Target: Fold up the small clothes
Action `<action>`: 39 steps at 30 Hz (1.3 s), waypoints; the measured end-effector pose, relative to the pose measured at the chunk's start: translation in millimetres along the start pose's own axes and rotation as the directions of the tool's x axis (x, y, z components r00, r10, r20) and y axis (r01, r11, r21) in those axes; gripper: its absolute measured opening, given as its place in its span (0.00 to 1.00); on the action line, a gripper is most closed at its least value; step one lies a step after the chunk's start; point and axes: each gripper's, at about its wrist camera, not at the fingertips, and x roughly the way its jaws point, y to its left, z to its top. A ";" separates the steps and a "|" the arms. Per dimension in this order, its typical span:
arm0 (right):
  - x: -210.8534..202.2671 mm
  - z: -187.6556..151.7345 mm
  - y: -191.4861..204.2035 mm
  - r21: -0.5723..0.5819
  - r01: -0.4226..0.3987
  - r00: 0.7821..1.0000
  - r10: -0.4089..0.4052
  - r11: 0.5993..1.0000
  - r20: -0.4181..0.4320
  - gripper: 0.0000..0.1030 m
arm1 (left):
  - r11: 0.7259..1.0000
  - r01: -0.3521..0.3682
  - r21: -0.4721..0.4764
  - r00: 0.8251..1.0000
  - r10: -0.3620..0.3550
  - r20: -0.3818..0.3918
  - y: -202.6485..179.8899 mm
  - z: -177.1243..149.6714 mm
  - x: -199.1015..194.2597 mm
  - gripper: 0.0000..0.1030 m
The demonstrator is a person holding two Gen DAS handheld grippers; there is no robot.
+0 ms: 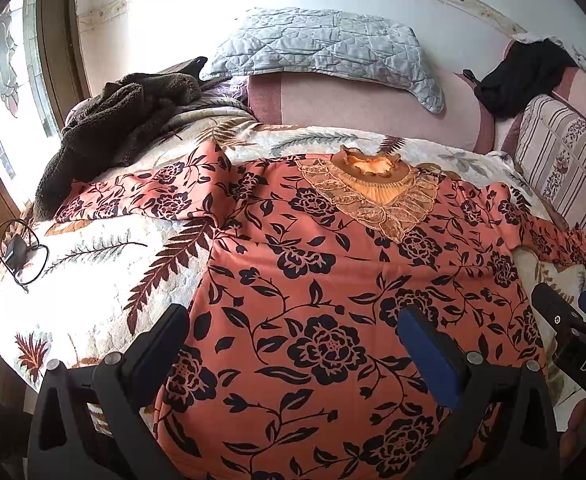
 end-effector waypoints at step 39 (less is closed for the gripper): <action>193.7 102.9 -410.6 0.678 0.146 0.986 -0.162 0.720 -0.040 0.04 | 0.999 0.015 0.047 0.993 -0.009 -0.118 22.3 -27.3 142.6 1.00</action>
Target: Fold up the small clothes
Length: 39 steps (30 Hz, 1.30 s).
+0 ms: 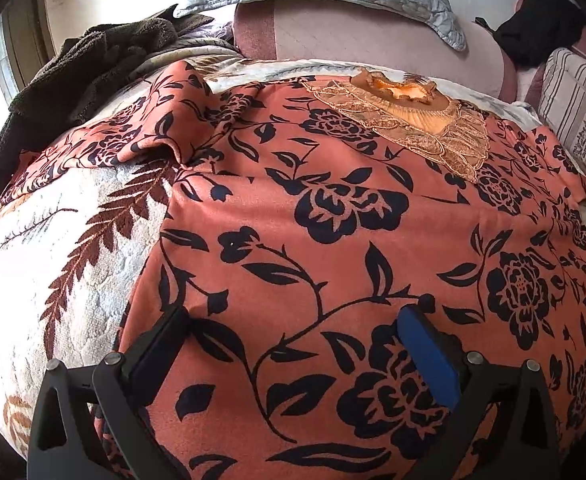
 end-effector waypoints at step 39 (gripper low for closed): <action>-74.3 -231.8 166.3 -0.093 -0.687 0.702 0.625 0.720 -0.342 0.79 | 0.987 0.078 -0.140 0.990 -0.060 0.129 -3.4 177.2 -15.6 0.07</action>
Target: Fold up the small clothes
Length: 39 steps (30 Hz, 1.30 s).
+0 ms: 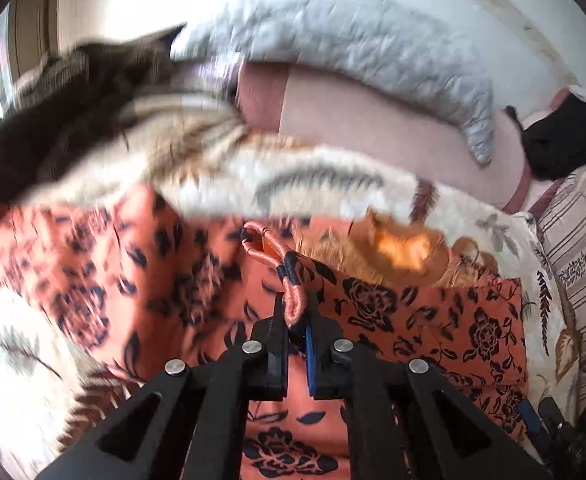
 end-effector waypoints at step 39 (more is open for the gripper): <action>25.0 -27.1 17.1 -0.167 0.115 0.979 -0.140 0.979 -0.149 0.91 | 0.402 0.246 -0.882 0.962 -0.212 0.171 377.3 -76.6 31.1 0.48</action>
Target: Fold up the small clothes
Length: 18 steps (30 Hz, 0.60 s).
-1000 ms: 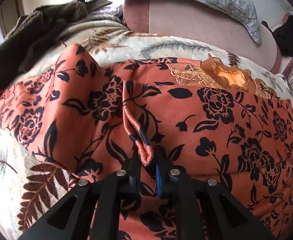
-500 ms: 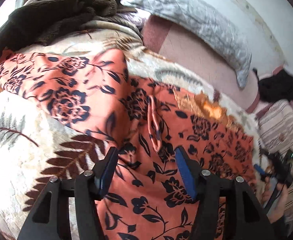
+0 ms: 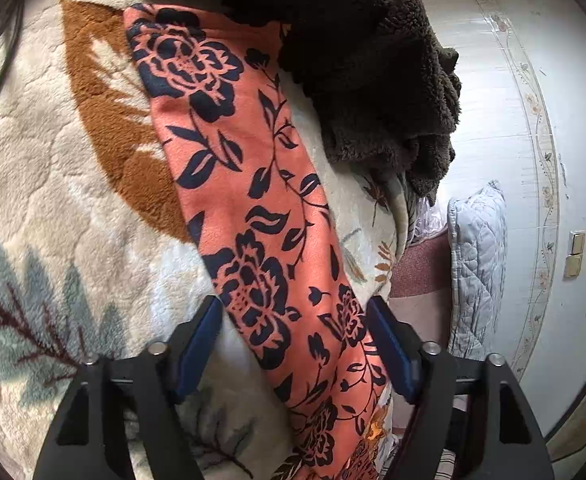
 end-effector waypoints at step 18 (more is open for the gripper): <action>-18.5 11.0 -28.8 0.086 -0.003 0.997 -0.004 0.996 0.077 0.91 | 0.079 -0.110 0.991 0.993 0.056 0.105 -238.2 -368.1 47.3 0.15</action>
